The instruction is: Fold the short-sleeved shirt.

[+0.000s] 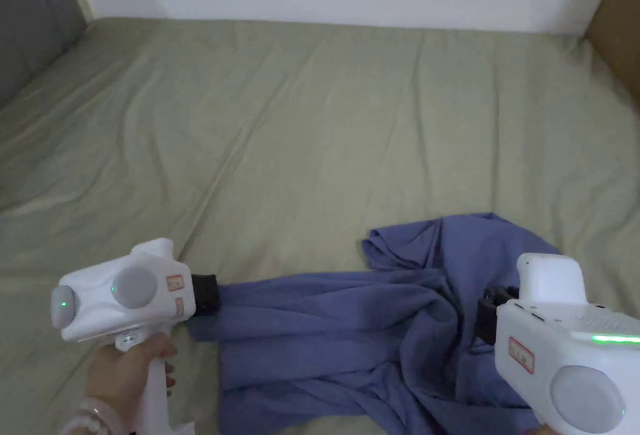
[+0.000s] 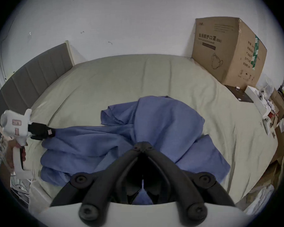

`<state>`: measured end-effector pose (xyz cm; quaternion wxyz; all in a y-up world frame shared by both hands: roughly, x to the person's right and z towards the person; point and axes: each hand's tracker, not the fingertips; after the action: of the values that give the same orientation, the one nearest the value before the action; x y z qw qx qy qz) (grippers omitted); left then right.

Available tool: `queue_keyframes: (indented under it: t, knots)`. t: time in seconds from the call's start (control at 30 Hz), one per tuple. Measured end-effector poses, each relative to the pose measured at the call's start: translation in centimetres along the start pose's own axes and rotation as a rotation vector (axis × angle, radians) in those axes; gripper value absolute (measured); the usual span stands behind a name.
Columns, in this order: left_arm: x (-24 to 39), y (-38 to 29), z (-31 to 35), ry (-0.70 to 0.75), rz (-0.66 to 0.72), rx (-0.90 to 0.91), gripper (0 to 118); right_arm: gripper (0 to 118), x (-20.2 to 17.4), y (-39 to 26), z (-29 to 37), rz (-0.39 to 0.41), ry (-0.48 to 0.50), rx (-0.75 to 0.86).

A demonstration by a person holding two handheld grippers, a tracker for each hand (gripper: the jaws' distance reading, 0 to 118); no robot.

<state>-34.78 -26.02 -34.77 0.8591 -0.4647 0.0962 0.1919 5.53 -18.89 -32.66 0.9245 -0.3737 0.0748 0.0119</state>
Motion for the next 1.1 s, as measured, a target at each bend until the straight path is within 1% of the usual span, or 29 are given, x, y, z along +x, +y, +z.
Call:
queue_keyframes:
  t: [0.03,0.07,0.1,0.13,0.23,0.3,0.33,0.37,0.4,0.43,0.5,0.53,0.57,0.6,0.63,0.67,0.73,0.8,0.83,0.93,0.97,1.0,1.03,1.07,1.1]
  knots:
    - [0.1,-0.1,0.4,-0.002,0.004,0.005,31,0,0.5,-0.3,-0.3,-0.012,-0.002,-0.010]
    - [0.2,-0.2,0.4,0.013,-0.010,0.007,9,0,0.8,-0.5,-0.5,-0.025,-0.004,-0.019]
    - [0.1,0.1,0.2,0.012,-0.011,0.005,1,0,1.2,-0.6,-0.6,-0.041,-0.007,-0.034]
    - [0.0,0.4,0.1,0.013,0.006,-0.005,1,0,1.5,-0.7,-0.8,-0.053,-0.009,-0.046]
    - [-0.8,1.2,0.2,-0.005,0.023,-0.007,1,0,2.7,-0.5,-1.4,-0.049,-0.005,-0.040]
    - [-1.1,1.5,1.0,-0.035,0.045,0.013,1,0,3.8,1.0,-1.9,-0.045,0.020,-0.029]
    - [-0.1,1.7,2.5,-0.039,0.043,0.019,1,6,4.4,2.1,-2.4,-0.048,0.029,-0.027]
    - [-0.1,1.8,2.9,-0.042,0.038,0.027,1,26,5.0,3.3,-2.9,-0.044,0.035,-0.026]
    - [0.0,2.0,3.3,-0.049,0.022,0.035,1,55,5.7,4.8,-3.6,-0.042,0.039,-0.021]
    - [0.5,2.0,4.0,-0.059,0.007,0.042,1,82,6.4,6.3,-4.6,-0.040,0.035,-0.017]
    - [1.2,2.0,4.9,-0.061,-0.002,0.051,1,82,7.8,9.0,-6.8,-0.028,0.021,-0.004]
    - [1.4,2.2,5.1,-0.062,-0.006,0.055,1,82,8.6,10.8,-8.4,-0.032,0.000,-0.024]
    - [1.5,2.4,5.3,-0.065,-0.008,0.060,1,82,9.2,12.2,-10.0,-0.042,-0.015,-0.090]
    - [2.5,2.2,6.0,-0.068,-0.011,0.065,1,82,9.8,13.1,-11.2,-0.059,-0.001,-0.082]
    - [2.8,2.3,6.1,-0.067,-0.012,0.071,1,82,11.0,13.8,-14.0,-0.065,0.032,-0.109]
    - [3.0,2.3,6.1,-0.066,-0.012,0.072,1,82,11.3,14.3,-15.3,-0.068,0.034,-0.123]
    - [2.4,2.9,5.2,-0.062,-0.020,0.073,1,82,11.2,15.0,-18.1,-0.047,0.009,-0.170]
    - [2.7,3.1,4.9,-0.052,-0.033,0.068,1,82,10.7,14.8,-20.3,0.001,-0.009,-0.216]
    - [2.8,3.1,4.7,-0.046,-0.039,0.063,1,82,10.3,14.5,-21.4,0.012,-0.037,-0.257]
    - [2.6,3.3,4.1,-0.020,-0.045,0.052,1,81,9.4,12.6,-24.0,0.082,0.011,-0.351]
    - [2.4,3.3,3.8,-0.019,-0.044,0.051,1,80,9.4,12.1,-25.0,0.099,0.000,-0.389]
    - [2.2,3.4,3.6,-0.020,-0.045,0.051,1,79,9.5,11.9,-24.9,0.081,-0.006,-0.348]
    - [2.3,3.4,3.5,-0.016,-0.049,0.047,1,73,9.2,12.2,-23.8,0.075,-0.004,-0.332]
    - [2.4,3.5,3.5,-0.011,-0.057,0.046,1,59,9.0,12.5,-23.5,0.073,-0.003,-0.330]
    - [2.4,3.5,3.5,-0.008,-0.064,0.045,1,32,8.7,12.6,-23.1,0.097,-0.003,-0.310]
